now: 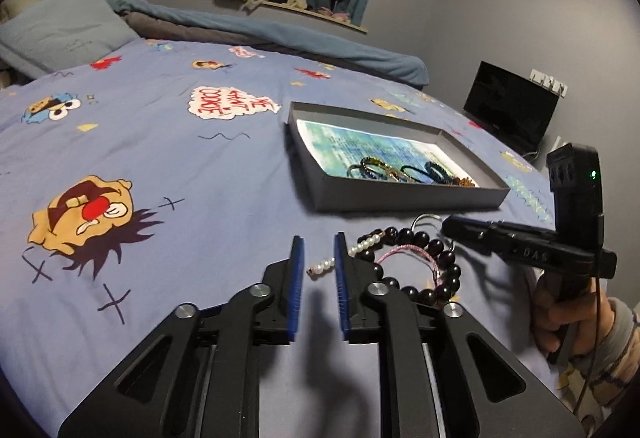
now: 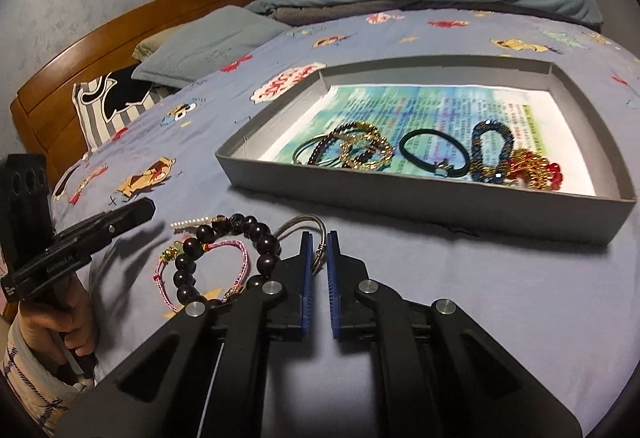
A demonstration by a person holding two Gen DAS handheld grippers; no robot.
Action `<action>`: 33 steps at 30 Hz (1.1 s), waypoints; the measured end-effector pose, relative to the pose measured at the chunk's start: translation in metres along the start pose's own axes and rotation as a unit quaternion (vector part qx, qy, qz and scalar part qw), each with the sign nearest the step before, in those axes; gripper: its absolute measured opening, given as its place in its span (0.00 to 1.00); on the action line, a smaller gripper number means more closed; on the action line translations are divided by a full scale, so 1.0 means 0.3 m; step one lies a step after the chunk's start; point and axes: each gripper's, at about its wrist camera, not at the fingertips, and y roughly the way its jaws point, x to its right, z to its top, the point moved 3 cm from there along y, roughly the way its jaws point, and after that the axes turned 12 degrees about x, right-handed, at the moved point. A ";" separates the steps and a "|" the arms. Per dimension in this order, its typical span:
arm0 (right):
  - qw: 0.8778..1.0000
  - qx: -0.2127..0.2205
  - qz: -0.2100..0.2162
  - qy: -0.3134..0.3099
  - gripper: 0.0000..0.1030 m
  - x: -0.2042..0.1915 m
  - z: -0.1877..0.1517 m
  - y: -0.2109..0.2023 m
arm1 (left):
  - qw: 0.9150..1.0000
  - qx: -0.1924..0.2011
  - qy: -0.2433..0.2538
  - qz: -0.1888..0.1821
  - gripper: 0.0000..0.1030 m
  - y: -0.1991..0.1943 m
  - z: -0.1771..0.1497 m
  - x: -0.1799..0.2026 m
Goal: Organize jewelry
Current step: 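Grasp the pearl strand with the left tool while the right tool grasps a silver ring, then carry both items over the box and open both tools to release them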
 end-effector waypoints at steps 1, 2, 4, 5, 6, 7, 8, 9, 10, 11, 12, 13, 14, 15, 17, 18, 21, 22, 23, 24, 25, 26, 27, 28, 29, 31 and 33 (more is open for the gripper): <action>1.000 0.004 -0.002 0.001 0.07 0.002 0.001 -0.007 | 1.000 -0.001 0.003 -0.001 0.26 0.001 -0.001 0.004; 1.000 0.007 -0.002 0.002 0.07 0.004 0.002 -0.011 | 1.000 -0.002 0.006 -0.002 0.37 0.003 -0.001 0.008; 1.000 0.010 -0.004 0.004 0.07 0.008 0.001 -0.017 | 1.000 -0.011 0.019 -0.012 0.51 0.015 -0.003 0.024; 1.000 0.010 -0.004 0.006 0.07 0.011 0.000 -0.019 | 0.999 -0.016 0.028 -0.013 0.51 0.022 -0.003 0.031; 1.000 0.010 -0.004 0.006 0.07 0.012 -0.001 -0.019 | 0.999 -0.026 0.038 -0.017 0.51 0.035 -0.007 0.040; 1.000 0.011 -0.004 0.006 0.07 0.011 -0.002 -0.020 | 0.998 -0.035 0.049 -0.017 0.51 0.050 -0.008 0.049; 1.000 0.011 -0.004 0.006 0.07 0.011 -0.002 -0.019 | 0.998 -0.039 0.055 -0.017 0.51 0.058 -0.009 0.053; 1.000 0.011 -0.004 0.007 0.07 0.012 -0.002 -0.020 | 0.997 -0.049 0.060 -0.020 0.51 0.077 -0.008 0.057; 1.000 0.010 -0.004 0.007 0.07 0.012 -0.002 -0.019 | 0.996 -0.054 0.061 -0.022 0.51 0.089 -0.008 0.055; 1.000 0.010 -0.003 0.008 0.07 0.013 -0.003 -0.019 | 0.996 -0.059 0.061 -0.024 0.51 0.099 -0.009 0.055; 1.000 0.010 -0.003 0.009 0.07 0.013 -0.005 -0.019 | 0.996 -0.065 0.058 -0.029 0.51 0.112 -0.008 0.053; 1.000 0.010 -0.003 0.009 0.07 0.014 -0.005 -0.018 | 0.996 -0.070 0.055 -0.033 0.51 0.121 -0.007 0.052; 1.000 0.010 -0.003 0.009 0.07 0.014 -0.005 -0.018 | 0.995 -0.072 0.052 -0.037 0.51 0.129 -0.007 0.051; 1.000 0.009 -0.003 0.009 0.07 0.014 -0.006 -0.017 | 0.995 -0.076 0.049 -0.040 0.51 0.137 -0.007 0.050; 1.000 0.009 -0.003 0.009 0.07 0.014 -0.006 -0.017 | 0.994 -0.082 0.050 -0.046 0.50 0.144 -0.014 0.055; 1.000 0.010 -0.003 0.009 0.07 0.014 -0.005 -0.018 | 0.994 -0.085 0.052 -0.050 0.41 0.144 -0.020 0.060; 1.000 0.011 -0.003 0.009 0.07 0.014 -0.006 -0.017 | 0.993 -0.084 0.055 -0.060 0.19 0.138 -0.024 0.072; 1.000 0.012 -0.003 0.008 0.07 0.015 -0.007 -0.017 | 0.993 -0.081 0.058 -0.064 0.16 0.133 -0.023 0.078; 1.000 0.014 -0.004 0.008 0.07 0.014 -0.006 -0.020 | 0.993 -0.077 0.061 -0.063 0.12 0.128 -0.022 0.083; 1.000 0.015 -0.004 0.008 0.07 0.014 -0.006 -0.021 | 0.993 -0.072 0.066 -0.062 0.08 0.119 -0.021 0.088; 1.000 0.017 -0.005 0.007 0.06 0.014 -0.005 -0.023 | 0.994 -0.069 0.067 -0.061 0.06 0.116 -0.020 0.092; 1.000 0.020 -0.005 0.006 0.06 0.012 -0.005 -0.026 | 0.994 -0.065 0.066 -0.062 0.06 0.109 -0.018 0.092; 1.000 0.022 -0.006 0.005 0.06 0.011 -0.003 -0.029 | 0.994 -0.059 0.064 -0.062 0.06 0.101 -0.015 0.090; 1.000 0.024 -0.006 0.003 0.06 0.010 -0.002 -0.033 | 0.995 -0.055 0.062 -0.062 0.06 0.095 -0.012 0.088; 1.000 0.026 -0.007 0.002 0.06 0.009 -0.001 -0.038 | 0.995 -0.050 0.058 -0.063 0.06 0.087 -0.008 0.084; 0.999 0.033 -0.008 -0.001 0.05 0.004 0.003 -0.052 | 0.996 -0.043 0.052 -0.062 0.06 0.078 -0.002 0.077; 0.999 0.040 -0.006 -0.002 0.05 -0.001 0.007 -0.066 | 0.996 -0.039 0.046 -0.061 0.06 0.073 0.003 0.070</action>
